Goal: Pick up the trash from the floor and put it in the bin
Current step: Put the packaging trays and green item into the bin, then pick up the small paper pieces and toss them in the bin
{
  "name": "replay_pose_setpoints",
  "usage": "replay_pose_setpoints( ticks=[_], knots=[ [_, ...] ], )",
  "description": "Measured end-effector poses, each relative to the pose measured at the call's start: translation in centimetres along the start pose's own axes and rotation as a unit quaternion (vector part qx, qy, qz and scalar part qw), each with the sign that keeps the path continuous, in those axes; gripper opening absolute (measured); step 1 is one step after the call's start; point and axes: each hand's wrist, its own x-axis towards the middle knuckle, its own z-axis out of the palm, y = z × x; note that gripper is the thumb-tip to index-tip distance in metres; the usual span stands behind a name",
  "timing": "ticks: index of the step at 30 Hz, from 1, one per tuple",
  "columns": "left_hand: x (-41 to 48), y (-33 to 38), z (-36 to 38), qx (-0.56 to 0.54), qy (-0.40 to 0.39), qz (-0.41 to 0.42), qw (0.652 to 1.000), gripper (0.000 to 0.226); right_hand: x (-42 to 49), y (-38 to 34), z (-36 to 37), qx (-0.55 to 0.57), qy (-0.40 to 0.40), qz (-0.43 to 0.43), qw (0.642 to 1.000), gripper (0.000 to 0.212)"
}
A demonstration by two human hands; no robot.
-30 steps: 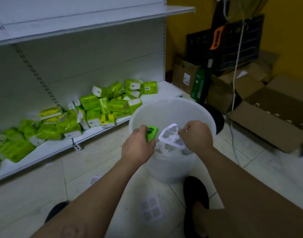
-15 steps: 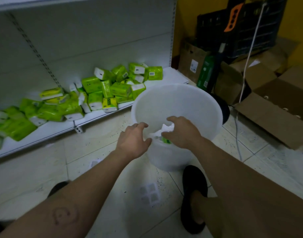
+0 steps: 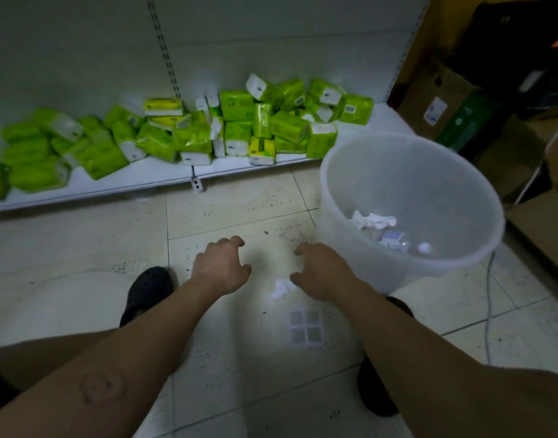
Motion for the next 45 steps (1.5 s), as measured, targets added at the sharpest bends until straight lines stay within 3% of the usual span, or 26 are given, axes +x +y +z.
replay_pose_setpoints(
  ticks=[6,13,17,20,25,29,36,41,45],
  knots=[
    [4.5,-5.3,4.6,-0.009,-0.071,-0.048,0.996,0.060,4.2,2.1,9.5,0.036,-0.120,0.071,0.990,0.050],
    [11.4,-9.9,11.7,-0.016,-0.128,-0.087,0.988,0.068,11.9,4.4,16.9,0.046,-0.127,0.181,0.974,0.069],
    [15.9,-11.5,15.4,-0.010,-0.096,-0.088,0.991,0.073,16.0,5.6,19.1,0.034,-0.112,0.167,0.979,0.068],
    [18.6,-12.1,17.9,0.005,-0.083,-0.096,0.992,0.068,18.0,6.2,20.9,-0.005,-0.097,0.143,0.985,0.055],
    [19.1,-13.1,21.4,0.071,0.052,-0.095,0.992,0.041,20.4,7.2,23.2,-0.050,-0.013,0.087,0.995,0.029],
    [18.1,-13.5,23.2,0.050,0.107,-0.067,0.991,0.042,21.5,7.8,23.0,0.003,0.009,0.061,0.998,0.019],
    [16.8,-11.2,18.8,-0.122,0.074,-0.074,0.987,0.014,20.4,5.7,18.9,0.092,0.038,0.003,0.995,0.015],
    [15.0,-6.9,10.4,-0.172,0.082,-0.071,0.979,0.024,17.0,2.0,12.6,0.047,0.085,-0.006,0.995,0.016],
    [12.7,-2.6,3.5,-0.187,0.121,-0.005,0.975,0.033,13.6,-0.7,5.1,0.017,0.153,-0.031,0.988,0.022]
  ],
)
